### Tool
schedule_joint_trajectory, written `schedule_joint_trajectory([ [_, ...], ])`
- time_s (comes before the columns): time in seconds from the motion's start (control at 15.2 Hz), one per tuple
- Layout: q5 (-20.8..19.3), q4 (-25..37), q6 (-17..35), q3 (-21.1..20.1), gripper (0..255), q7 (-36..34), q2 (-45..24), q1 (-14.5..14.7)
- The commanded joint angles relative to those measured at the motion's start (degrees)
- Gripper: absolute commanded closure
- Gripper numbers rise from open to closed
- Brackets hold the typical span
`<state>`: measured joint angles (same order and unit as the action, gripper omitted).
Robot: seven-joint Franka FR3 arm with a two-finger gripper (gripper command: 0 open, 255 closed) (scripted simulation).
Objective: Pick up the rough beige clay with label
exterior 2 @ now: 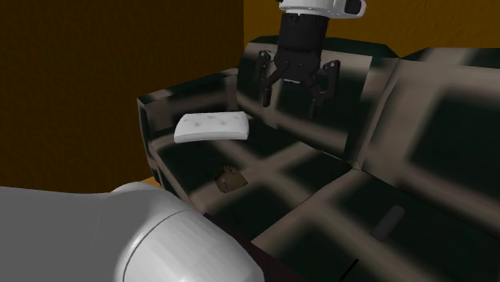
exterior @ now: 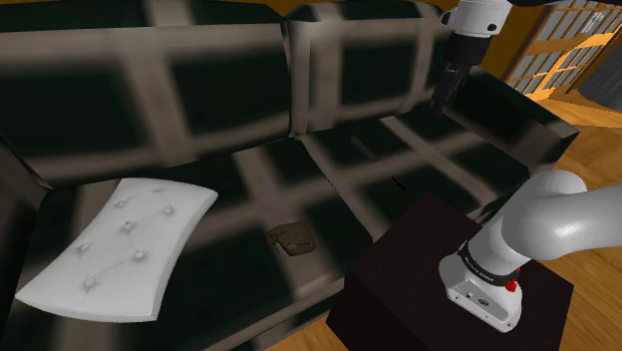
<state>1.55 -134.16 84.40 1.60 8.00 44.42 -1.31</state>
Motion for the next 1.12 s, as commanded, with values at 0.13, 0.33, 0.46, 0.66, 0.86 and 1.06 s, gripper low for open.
schedule_joint_trajectory([
  [0.13, 1.31, -2.36, 2.91, -2.06, 0, -2.16, -0.42, 0.64],
  [0.33, 3.25, -5.38, 7.46, -5.22, 0, -5.34, -1.73, 1.68],
  [0.46, 4.51, -7.02, 10.61, -7.37, 0, -7.43, -3.07, 2.39],
  [0.66, 6.24, -8.92, 15.49, -10.61, 0, -10.56, -5.81, 3.47],
  [0.86, 7.68, -10.09, 20.53, -13.88, 0, -13.72, -9.41, 4.46],
  [1.06, 8.69, -10.52, 25.64, -17.16, 0, -16.95, -13.85, 5.24],
])
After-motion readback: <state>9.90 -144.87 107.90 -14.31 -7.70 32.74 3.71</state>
